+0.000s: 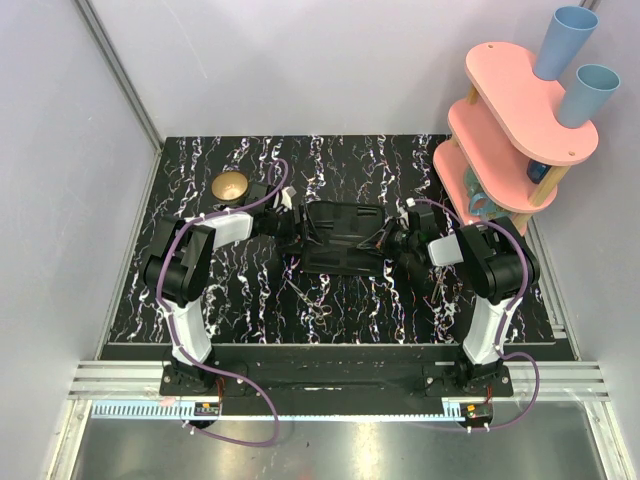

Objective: Sort the hair-cutting tools
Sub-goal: Place the comb in the hairdressing tool bag.

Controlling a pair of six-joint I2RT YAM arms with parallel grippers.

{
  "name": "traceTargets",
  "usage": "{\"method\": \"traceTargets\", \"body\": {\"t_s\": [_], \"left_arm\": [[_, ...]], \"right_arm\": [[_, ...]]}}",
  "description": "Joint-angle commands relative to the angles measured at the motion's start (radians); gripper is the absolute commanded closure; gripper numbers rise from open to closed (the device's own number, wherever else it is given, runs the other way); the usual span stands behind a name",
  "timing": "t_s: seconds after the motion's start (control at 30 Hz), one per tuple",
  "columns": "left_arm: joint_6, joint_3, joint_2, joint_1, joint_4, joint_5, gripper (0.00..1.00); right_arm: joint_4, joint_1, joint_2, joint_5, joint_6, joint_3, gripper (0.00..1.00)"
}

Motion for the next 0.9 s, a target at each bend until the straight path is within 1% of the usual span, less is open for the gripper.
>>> {"method": "traceTargets", "body": {"t_s": [0.0,0.1,0.27,0.33,0.4,0.43,0.5,0.53,0.57,0.67,0.77,0.83,0.87], "left_arm": [[0.038,-0.005,0.066,-0.017,-0.009,-0.027,0.23],[0.038,0.004,0.08,-0.017,-0.031,-0.041,0.27],[0.035,0.02,0.089,-0.017,-0.049,-0.056,0.28],[0.034,0.035,0.1,-0.017,-0.069,-0.084,0.28],[0.023,0.053,0.112,-0.019,-0.138,-0.167,0.29],[0.017,0.07,0.116,-0.017,-0.167,-0.199,0.29],[0.009,0.081,0.139,-0.017,-0.209,-0.233,0.29],[0.007,0.084,0.143,-0.017,-0.21,-0.23,0.29],[0.004,0.084,0.149,-0.017,-0.209,-0.231,0.29],[0.0,0.08,0.143,-0.017,-0.2,-0.234,0.29],[-0.005,0.075,0.139,-0.017,-0.191,-0.236,0.29],[-0.006,0.072,0.139,-0.017,-0.189,-0.239,0.29],[-0.006,0.069,0.139,-0.017,-0.184,-0.236,0.29]], "right_arm": [[-0.042,0.022,0.021,0.194,0.013,-0.032,1.0],[-0.042,0.024,0.031,0.205,0.032,-0.038,1.0],[-0.049,0.024,0.044,0.21,0.044,-0.037,1.0],[-0.063,0.024,0.039,0.217,0.046,-0.035,0.98],[-0.095,0.024,0.025,0.226,0.043,-0.032,0.9],[-0.108,0.024,0.019,0.234,0.037,-0.026,0.8],[-0.138,0.024,0.004,0.237,0.024,-0.02,0.69],[-0.152,0.024,0.001,0.239,0.011,-0.011,0.58],[-0.184,0.024,-0.007,0.24,0.003,-0.005,0.54],[-0.236,0.024,-0.027,0.243,-0.016,0.011,0.44],[-0.293,0.024,-0.054,0.253,-0.031,0.017,0.38],[-0.325,0.022,-0.071,0.262,-0.052,0.026,0.36],[-0.368,0.022,-0.088,0.266,-0.06,0.031,0.36]]}}
